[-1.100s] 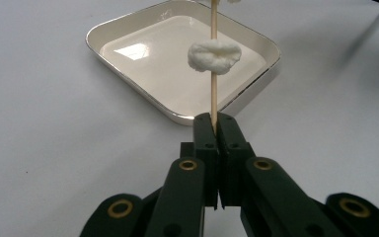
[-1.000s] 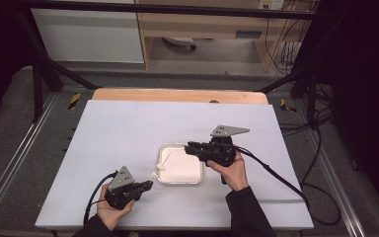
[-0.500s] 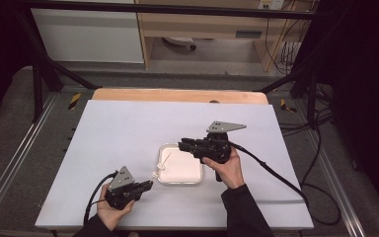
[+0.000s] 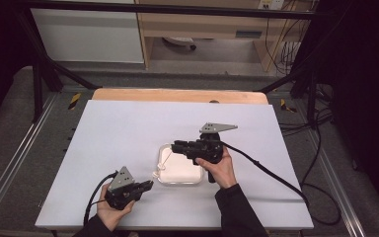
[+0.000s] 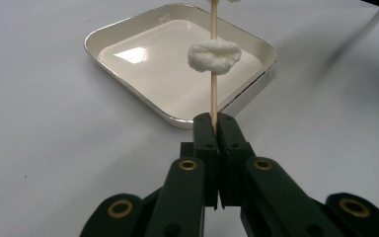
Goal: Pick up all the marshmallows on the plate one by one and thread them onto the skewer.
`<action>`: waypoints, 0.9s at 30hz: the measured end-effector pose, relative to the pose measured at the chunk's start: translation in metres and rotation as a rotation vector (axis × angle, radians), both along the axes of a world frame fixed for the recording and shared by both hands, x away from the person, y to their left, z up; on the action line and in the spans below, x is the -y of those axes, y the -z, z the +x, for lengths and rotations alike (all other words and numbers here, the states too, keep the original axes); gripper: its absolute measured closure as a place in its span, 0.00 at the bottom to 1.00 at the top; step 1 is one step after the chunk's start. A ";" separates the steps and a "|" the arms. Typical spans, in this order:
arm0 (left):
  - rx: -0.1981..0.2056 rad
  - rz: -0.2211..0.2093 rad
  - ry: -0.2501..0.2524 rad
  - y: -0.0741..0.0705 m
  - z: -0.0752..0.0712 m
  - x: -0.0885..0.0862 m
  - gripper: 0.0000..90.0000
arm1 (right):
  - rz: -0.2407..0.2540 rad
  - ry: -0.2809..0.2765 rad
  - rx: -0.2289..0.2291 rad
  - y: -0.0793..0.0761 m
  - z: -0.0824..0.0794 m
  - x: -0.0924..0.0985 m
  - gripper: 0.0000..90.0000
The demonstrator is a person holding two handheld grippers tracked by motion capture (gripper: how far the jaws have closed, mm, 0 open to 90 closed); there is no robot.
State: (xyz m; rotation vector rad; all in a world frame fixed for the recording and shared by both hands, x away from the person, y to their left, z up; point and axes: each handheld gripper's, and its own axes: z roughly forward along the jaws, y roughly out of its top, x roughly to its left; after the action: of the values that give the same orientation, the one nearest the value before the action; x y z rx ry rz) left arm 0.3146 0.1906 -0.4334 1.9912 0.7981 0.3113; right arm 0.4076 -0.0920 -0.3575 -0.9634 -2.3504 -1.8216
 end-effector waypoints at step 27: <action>0.018 -0.014 -0.007 -0.001 -0.001 -0.002 0.98 | 0.051 -0.031 -0.065 0.012 0.003 -0.009 0.83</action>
State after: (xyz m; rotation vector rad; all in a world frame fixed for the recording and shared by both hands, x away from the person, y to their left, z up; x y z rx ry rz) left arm 0.3133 0.1926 -0.4324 1.9709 0.7937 0.3263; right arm 0.4104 -0.0834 -0.3696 -0.9604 -2.2573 -1.8010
